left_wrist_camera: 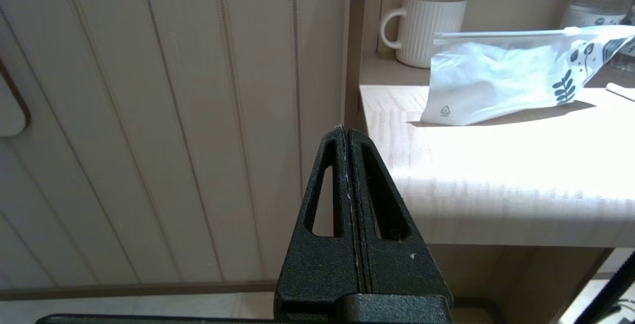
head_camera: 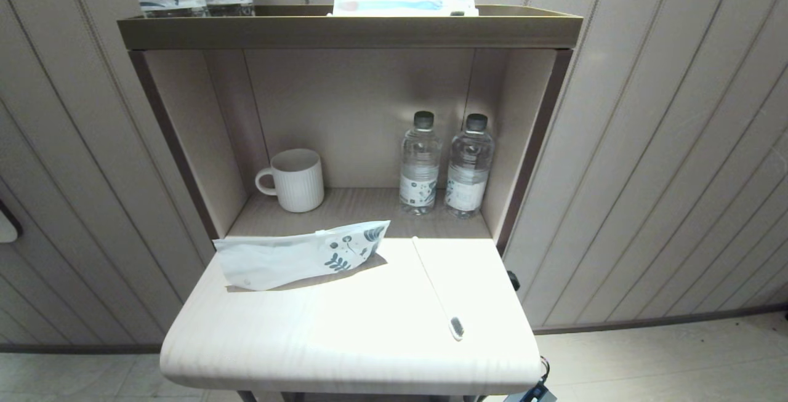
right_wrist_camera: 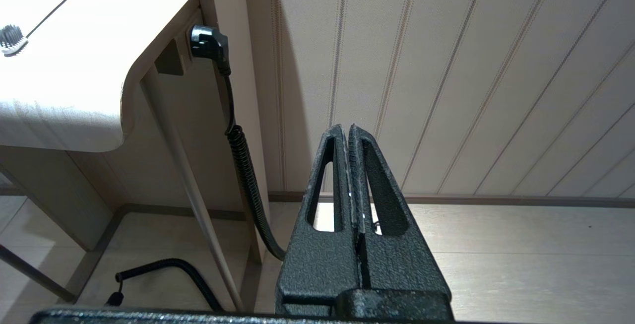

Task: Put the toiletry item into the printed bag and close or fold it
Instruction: Pick up the storage bag

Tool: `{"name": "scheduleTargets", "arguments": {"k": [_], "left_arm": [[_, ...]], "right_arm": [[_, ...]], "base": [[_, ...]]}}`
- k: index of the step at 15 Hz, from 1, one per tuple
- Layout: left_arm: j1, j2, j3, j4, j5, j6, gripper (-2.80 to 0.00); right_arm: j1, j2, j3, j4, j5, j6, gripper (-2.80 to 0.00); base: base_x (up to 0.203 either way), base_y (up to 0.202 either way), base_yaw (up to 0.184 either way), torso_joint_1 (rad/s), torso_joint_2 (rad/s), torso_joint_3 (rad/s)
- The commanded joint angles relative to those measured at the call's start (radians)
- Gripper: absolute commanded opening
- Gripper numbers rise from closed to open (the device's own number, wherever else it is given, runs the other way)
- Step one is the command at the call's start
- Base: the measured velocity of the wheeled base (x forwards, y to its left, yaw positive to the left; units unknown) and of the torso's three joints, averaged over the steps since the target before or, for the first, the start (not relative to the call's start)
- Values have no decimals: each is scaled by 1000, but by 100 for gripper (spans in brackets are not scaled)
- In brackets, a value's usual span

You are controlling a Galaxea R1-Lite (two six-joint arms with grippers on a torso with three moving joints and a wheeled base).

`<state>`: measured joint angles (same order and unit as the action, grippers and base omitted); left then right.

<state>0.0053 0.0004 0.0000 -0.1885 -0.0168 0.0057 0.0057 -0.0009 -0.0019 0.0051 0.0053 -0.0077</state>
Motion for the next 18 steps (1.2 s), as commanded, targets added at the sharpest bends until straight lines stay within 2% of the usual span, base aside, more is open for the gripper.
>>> {"name": "scheduleTargets", "arguments": {"k": [1,2,4,6,7,8,10,12,14,15,17,18], "left_arm": [[1,0,0,-2,3,11,-280],[1,2,0,4,7,36,-280],[1,47,-64,23,8,34,-280],[-19,161,-292,67,-10,-20,-280],[-59,257,-410,92,-29,-52,-280],[-129,355,-507,120,-45,-84,-280],[-340,473,-645,185,-73,-127,-280],[-561,516,-703,272,-102,-156,-280],[-737,538,-731,357,-117,-177,-280],[-788,546,-742,418,-122,-180,0],[-809,580,-764,477,-125,-146,0],[-809,599,-773,491,-120,-106,0]], "right_arm": [[0,1,-3,1,1,-2,-280],[-1,1,-2,1,1,-2,-280],[-1,1,-4,4,2,-3,-280],[0,1,-1,1,1,-3,-280],[0,1,2,-1,1,7,-280],[0,1,2,-1,-1,9,-280],[0,1,2,-1,-1,9,-280],[0,1,2,-1,-1,9,-280],[0,1,2,-1,-1,9,-280],[0,1,2,-1,-1,9,-280],[0,1,2,-1,1,9,-280],[0,1,2,-1,-1,9,-280]], "base": [[0,0,0,0,0,0],[0,0,0,0,0,0],[0,0,0,0,0,0],[0,0,0,0,0,0],[0,0,0,0,0,0],[0,0,0,0,0,0],[0,0,0,0,0,0],[0,0,0,0,0,0],[0,0,0,0,0,0],[0,0,0,0,0,0],[0,0,0,0,0,0],[0,0,0,0,0,0]]}}
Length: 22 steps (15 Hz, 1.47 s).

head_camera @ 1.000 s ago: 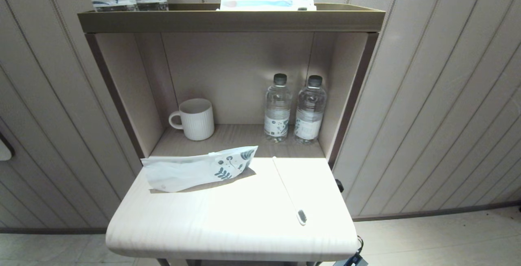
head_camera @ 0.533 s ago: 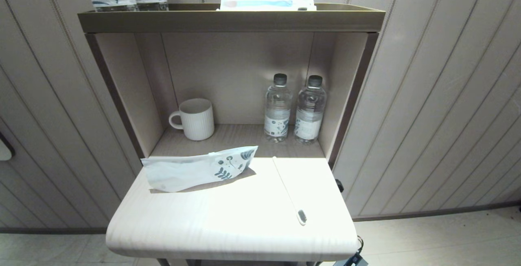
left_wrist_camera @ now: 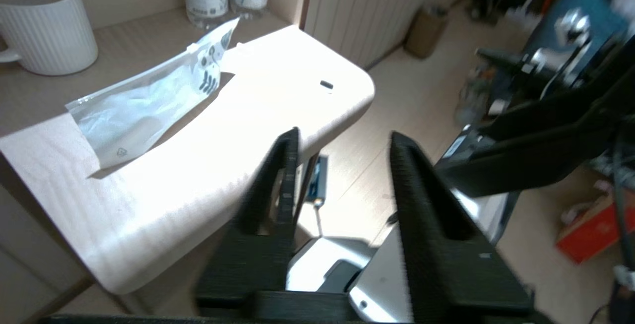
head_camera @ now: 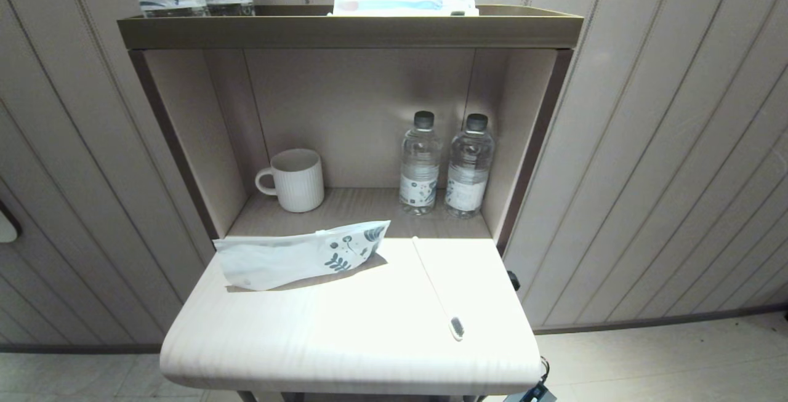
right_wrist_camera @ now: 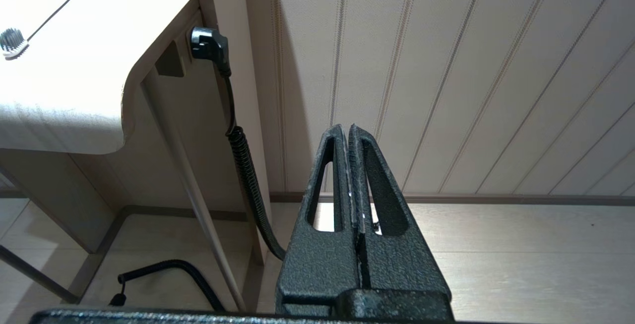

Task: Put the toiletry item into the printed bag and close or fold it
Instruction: Pick up the storage bag

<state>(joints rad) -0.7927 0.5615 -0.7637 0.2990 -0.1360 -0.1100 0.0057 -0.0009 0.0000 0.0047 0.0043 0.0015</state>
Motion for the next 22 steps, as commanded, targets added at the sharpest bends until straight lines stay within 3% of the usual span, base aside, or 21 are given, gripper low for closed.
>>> {"name": "scheduleTargets", "arguments": {"k": [1,4,6,9,12,14,16,17,19,22], "left_arm": [[-10,54,-8,8,11,78,0],[-10,61,-2,65,87,358,0],[-10,90,-3,96,108,467,0],[1,195,-2,70,144,559,0],[43,351,-66,8,130,597,0],[208,436,-139,20,14,631,0],[475,539,-198,39,-217,711,0],[574,599,-224,56,-330,750,0],[683,708,-259,97,-512,846,0],[733,833,-259,150,-627,1001,0]], "right_arm": [[0,1,0,0,1,0,-280],[0,1,0,0,0,0,-280],[0,1,0,0,0,0,-280],[0,1,0,0,0,0,-280],[0,1,0,0,0,0,-280],[0,1,0,0,0,0,-280],[0,1,0,0,0,0,-280],[0,1,0,0,2,0,-280],[0,1,0,0,1,0,-280],[0,1,0,0,0,0,-280]], "base": [[0,0,0,0,0,0],[0,0,0,0,0,0],[0,0,0,0,0,0],[0,0,0,0,0,0],[0,0,0,0,0,0],[0,0,0,0,0,0],[0,0,0,0,0,0],[0,0,0,0,0,0],[0,0,0,0,0,0],[0,0,0,0,0,0]]}}
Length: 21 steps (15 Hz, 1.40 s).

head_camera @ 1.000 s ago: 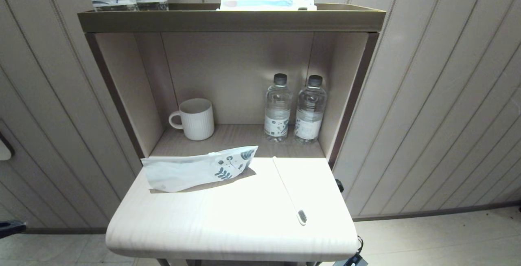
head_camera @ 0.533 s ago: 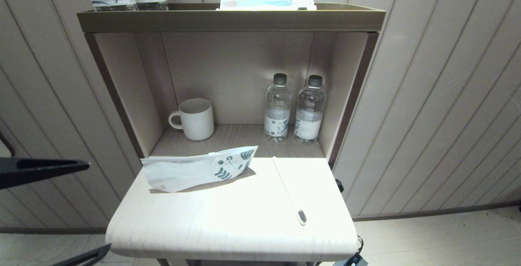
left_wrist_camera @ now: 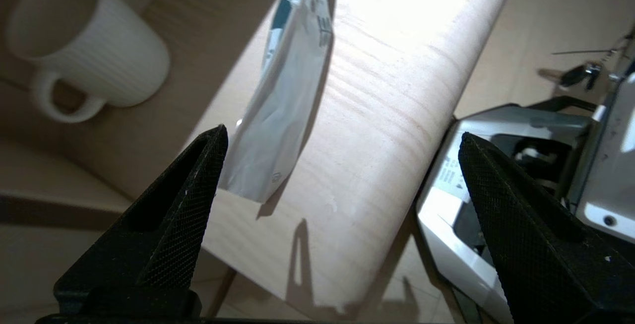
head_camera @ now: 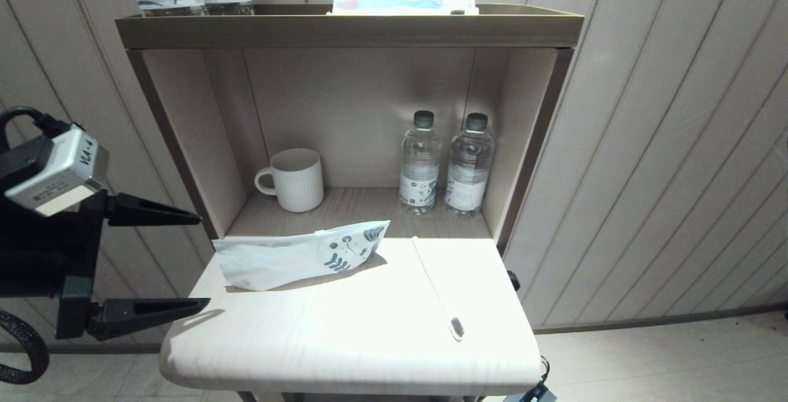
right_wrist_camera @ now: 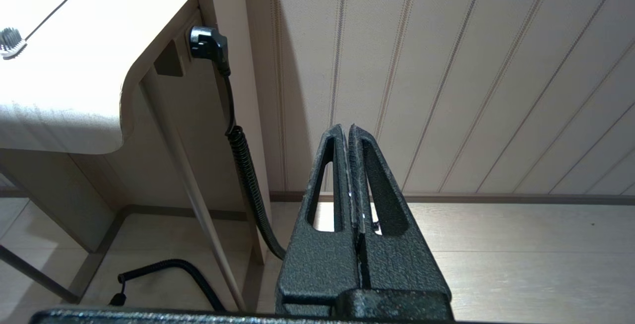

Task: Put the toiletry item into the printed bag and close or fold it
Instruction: Pick up the storage bag

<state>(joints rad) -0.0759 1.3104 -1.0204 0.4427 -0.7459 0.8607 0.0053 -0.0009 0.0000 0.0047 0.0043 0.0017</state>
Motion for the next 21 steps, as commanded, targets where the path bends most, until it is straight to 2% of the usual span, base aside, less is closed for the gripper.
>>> {"name": "scheduleTargets", "arguments": {"k": [1,3,5,8,11,21], "left_arm": [[30,122,-7,19,-39,78,0],[47,177,-17,21,-66,137,0],[71,221,-19,13,-70,161,0],[111,274,-34,-24,-70,165,0],[121,324,-66,-43,-70,166,0],[110,423,-109,-68,-86,176,0]], "right_arm": [[1,1,0,0,0,0,-280],[1,1,0,0,1,0,-280],[1,1,0,0,0,0,-280],[1,1,0,0,0,0,-280],[1,1,0,0,0,0,-280],[1,1,0,0,0,0,-280]], "base": [[0,0,0,0,0,0],[0,0,0,0,0,0],[0,0,0,0,0,0],[0,0,0,0,0,0],[0,0,0,0,0,0],[0,0,0,0,0,0]]}}
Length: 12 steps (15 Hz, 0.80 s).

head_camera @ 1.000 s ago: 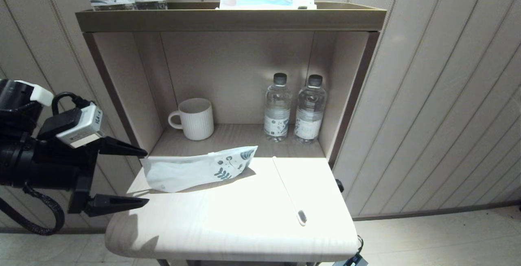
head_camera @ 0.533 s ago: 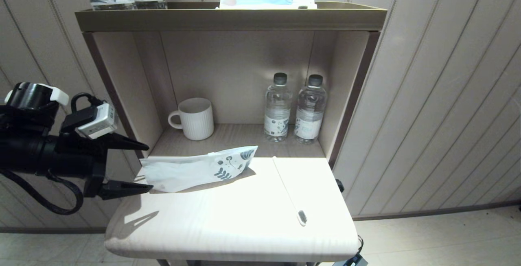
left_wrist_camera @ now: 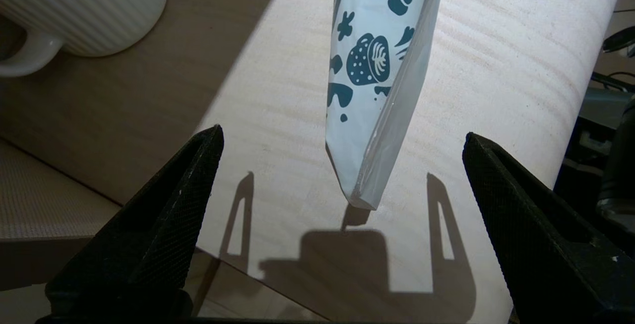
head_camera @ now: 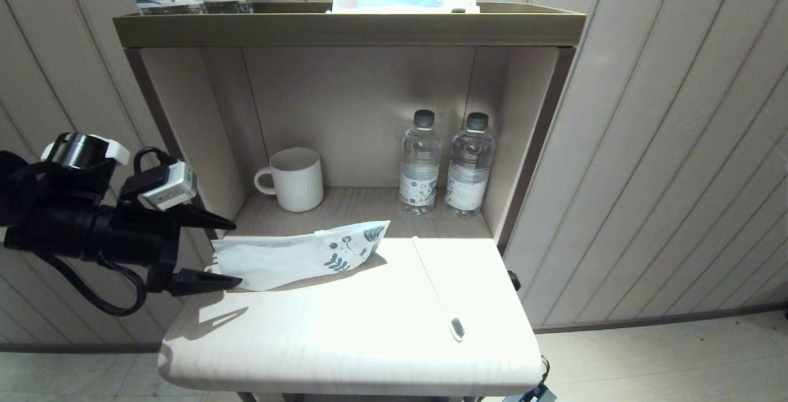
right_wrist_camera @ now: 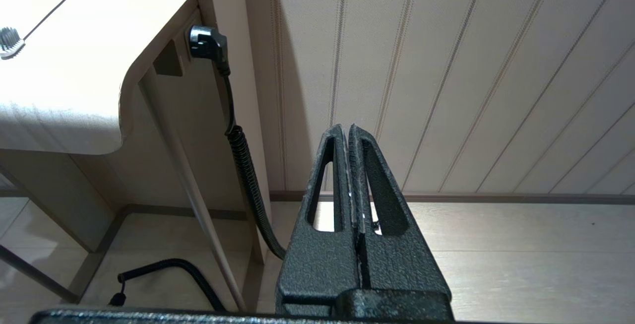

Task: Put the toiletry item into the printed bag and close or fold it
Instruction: Pick up the storage bag

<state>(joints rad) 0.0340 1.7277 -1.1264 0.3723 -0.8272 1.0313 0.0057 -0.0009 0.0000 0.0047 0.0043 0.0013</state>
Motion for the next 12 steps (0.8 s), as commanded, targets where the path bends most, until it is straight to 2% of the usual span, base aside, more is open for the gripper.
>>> {"name": "scheduleTargets", "arguments": {"k": [1,7,12], "left_arm": [[-8,14,-4,2,-4,6,0],[-57,58,-45,6,-1,7,0],[-56,59,-44,10,-3,9,0]], "right_arm": [[0,1,0,0,0,0,-280],[0,1,0,0,0,0,-280],[0,1,0,0,0,0,-280]], "base": [[0,0,0,0,0,0],[0,0,0,0,0,0],[0,0,0,0,0,0]]}}
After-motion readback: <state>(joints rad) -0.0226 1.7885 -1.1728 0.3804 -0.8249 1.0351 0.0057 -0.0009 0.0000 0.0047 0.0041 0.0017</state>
